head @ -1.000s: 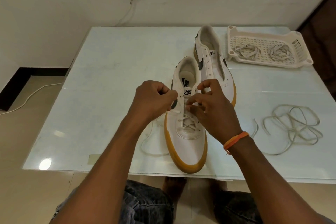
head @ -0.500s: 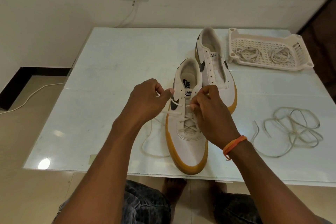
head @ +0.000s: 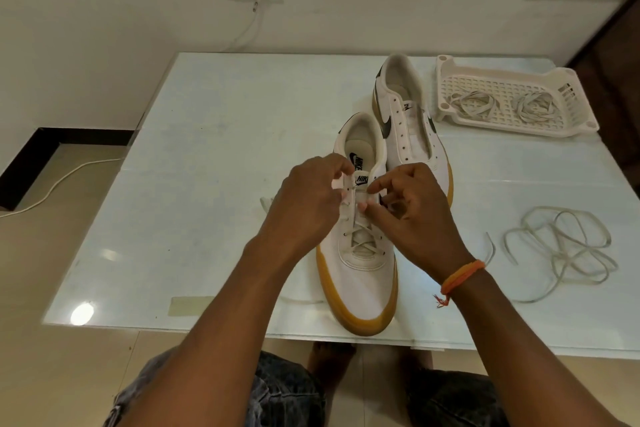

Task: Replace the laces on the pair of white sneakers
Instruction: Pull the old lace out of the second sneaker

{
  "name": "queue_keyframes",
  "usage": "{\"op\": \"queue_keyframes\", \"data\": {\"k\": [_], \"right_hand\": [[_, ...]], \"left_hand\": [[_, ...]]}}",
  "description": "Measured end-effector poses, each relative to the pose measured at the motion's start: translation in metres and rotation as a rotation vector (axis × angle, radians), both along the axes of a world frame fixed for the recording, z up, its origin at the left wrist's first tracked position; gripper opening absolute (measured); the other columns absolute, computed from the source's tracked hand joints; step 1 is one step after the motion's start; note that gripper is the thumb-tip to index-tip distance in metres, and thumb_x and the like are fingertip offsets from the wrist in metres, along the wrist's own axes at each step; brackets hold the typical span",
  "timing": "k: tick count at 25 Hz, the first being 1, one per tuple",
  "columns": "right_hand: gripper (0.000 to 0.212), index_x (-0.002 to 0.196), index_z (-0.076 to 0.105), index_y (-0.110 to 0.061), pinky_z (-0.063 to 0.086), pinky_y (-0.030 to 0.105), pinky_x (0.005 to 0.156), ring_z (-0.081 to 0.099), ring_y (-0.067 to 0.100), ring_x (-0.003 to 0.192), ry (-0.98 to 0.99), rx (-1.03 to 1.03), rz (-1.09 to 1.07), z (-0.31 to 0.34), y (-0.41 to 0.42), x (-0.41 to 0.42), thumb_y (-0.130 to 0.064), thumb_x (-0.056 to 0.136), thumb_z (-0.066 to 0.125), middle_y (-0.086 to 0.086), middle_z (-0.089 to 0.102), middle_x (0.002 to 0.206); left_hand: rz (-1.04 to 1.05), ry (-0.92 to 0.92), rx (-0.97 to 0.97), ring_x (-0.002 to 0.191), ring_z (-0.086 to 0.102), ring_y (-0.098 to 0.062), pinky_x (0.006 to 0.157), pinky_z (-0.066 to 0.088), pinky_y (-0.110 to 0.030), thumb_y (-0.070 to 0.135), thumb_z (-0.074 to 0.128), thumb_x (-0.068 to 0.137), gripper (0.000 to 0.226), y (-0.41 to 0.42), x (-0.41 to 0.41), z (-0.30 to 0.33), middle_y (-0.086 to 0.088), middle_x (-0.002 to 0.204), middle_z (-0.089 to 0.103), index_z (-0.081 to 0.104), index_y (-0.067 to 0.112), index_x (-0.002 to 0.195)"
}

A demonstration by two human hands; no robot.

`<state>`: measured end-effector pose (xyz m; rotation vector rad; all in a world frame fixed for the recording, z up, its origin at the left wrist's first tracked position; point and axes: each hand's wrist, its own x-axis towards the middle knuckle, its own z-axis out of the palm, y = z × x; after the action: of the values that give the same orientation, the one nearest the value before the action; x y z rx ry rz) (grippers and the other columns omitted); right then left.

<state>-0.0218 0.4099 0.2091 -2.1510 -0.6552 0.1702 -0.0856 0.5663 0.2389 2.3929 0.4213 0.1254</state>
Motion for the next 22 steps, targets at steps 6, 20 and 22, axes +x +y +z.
{"op": "queue_keyframes", "data": {"k": [6, 20, 22], "right_hand": [[0.022, 0.105, 0.075, -0.018, 0.056, 0.031, 0.073, 0.064, 0.024, 0.091, -0.282, -0.195, -0.007, -0.009, 0.009, -0.012, -0.019, 0.083, 0.077, 0.009, 0.052, 0.128], [0.01, 0.079, 0.064, -0.01, 0.033, -0.006, 0.073, 0.05, -0.002, 0.081, -0.177, 0.038, -0.195, -0.024, 0.019, -0.021, -0.011, 0.088, 0.067, 0.002, 0.063, 0.104], [0.008, 0.079, 0.066, -0.012, 0.035, -0.004, 0.073, 0.053, -0.004, 0.079, -0.077, 0.111, -0.224, -0.026, 0.018, -0.02, -0.012, 0.087, 0.068, -0.004, 0.062, 0.096]], "left_hand": [[-0.243, 0.055, 0.256, 0.122, 0.049, -0.021, 0.087, 0.049, -0.028, -0.008, 0.063, 0.083, 0.058, 0.007, 0.009, 0.003, 0.002, 0.154, 0.03, 0.063, 0.029, 0.127], [-0.19, 0.122, 0.066, 0.119, 0.05, -0.015, 0.086, 0.041, -0.021, -0.016, 0.061, 0.072, 0.033, 0.018, 0.029, 0.007, 0.001, 0.131, 0.053, 0.072, 0.015, 0.071], [-0.168, 0.113, 0.049, 0.115, 0.051, -0.014, 0.079, 0.039, -0.015, -0.015, 0.062, 0.072, 0.03, 0.018, 0.03, 0.004, 0.001, 0.127, 0.054, 0.073, 0.014, 0.069]]}}
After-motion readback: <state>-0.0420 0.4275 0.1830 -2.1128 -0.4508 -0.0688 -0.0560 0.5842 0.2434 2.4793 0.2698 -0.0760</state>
